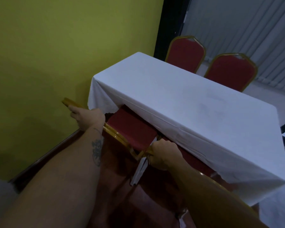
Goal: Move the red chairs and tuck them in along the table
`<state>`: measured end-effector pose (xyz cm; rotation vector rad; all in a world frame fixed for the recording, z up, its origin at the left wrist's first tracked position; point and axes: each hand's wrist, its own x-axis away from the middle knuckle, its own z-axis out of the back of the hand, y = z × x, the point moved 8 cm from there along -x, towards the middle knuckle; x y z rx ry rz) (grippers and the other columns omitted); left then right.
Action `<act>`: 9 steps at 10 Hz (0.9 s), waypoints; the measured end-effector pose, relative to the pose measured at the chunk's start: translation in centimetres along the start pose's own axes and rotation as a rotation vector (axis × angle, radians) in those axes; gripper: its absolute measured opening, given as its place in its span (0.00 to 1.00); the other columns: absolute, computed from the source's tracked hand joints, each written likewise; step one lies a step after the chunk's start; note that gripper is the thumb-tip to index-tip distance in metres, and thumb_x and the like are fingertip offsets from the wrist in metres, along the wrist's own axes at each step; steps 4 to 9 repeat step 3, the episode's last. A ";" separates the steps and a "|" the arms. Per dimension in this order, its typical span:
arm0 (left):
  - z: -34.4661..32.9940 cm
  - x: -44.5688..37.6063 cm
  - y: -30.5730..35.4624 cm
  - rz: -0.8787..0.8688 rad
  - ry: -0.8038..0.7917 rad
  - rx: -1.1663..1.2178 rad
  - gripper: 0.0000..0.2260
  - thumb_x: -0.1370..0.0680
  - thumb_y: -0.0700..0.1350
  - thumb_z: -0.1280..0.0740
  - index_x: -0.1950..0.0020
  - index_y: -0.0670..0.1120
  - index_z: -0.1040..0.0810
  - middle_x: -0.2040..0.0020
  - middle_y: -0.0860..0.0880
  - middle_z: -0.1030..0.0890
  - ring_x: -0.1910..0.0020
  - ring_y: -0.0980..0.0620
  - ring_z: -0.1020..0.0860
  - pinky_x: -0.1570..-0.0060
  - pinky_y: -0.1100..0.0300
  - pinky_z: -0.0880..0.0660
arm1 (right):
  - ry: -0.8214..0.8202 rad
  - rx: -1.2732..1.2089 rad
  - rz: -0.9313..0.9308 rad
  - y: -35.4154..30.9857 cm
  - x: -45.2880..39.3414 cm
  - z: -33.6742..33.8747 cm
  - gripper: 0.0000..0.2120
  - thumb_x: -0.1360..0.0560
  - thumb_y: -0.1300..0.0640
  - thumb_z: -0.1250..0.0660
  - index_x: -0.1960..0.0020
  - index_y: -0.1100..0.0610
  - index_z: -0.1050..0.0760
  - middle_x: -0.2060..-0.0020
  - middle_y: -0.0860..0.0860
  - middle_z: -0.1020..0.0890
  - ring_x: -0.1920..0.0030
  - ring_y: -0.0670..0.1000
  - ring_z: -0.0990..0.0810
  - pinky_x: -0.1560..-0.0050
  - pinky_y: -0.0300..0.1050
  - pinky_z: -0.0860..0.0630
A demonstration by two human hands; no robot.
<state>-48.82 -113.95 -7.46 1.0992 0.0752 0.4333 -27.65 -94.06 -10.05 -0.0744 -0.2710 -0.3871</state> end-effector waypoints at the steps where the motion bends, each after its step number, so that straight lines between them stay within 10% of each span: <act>1: 0.5 0.3 0.4 -0.031 -0.063 -0.105 0.39 0.24 0.39 0.34 0.19 0.40 0.53 0.25 0.38 0.37 0.32 0.34 0.30 0.40 0.42 0.28 | -0.101 -0.071 -0.004 0.2 0.2 -0.4 0.15 0.24 0.43 0.35 0.50 0.55 0.22 0.57 0.53 0.20 0.59 0.56 0.20 0.61 0.47 0.25; 3: 1.5 2.9 2.1 -0.171 -0.081 -0.377 0.40 0.27 0.47 0.30 0.22 0.35 0.46 0.24 0.38 0.40 0.27 0.37 0.38 0.37 0.40 0.29 | -0.025 -0.462 -0.037 2.6 -0.7 4.7 0.29 0.21 0.40 0.34 0.25 0.54 0.28 0.31 0.55 0.22 0.33 0.58 0.22 0.35 0.51 0.26; 9: 1.5 2.9 2.1 -0.171 -0.081 -0.377 0.40 0.27 0.47 0.30 0.22 0.35 0.46 0.24 0.38 0.40 0.27 0.37 0.38 0.37 0.40 0.29 | -0.025 -0.462 -0.037 2.6 -0.7 4.7 0.29 0.21 0.40 0.34 0.25 0.54 0.28 0.31 0.55 0.22 0.33 0.58 0.22 0.35 0.51 0.26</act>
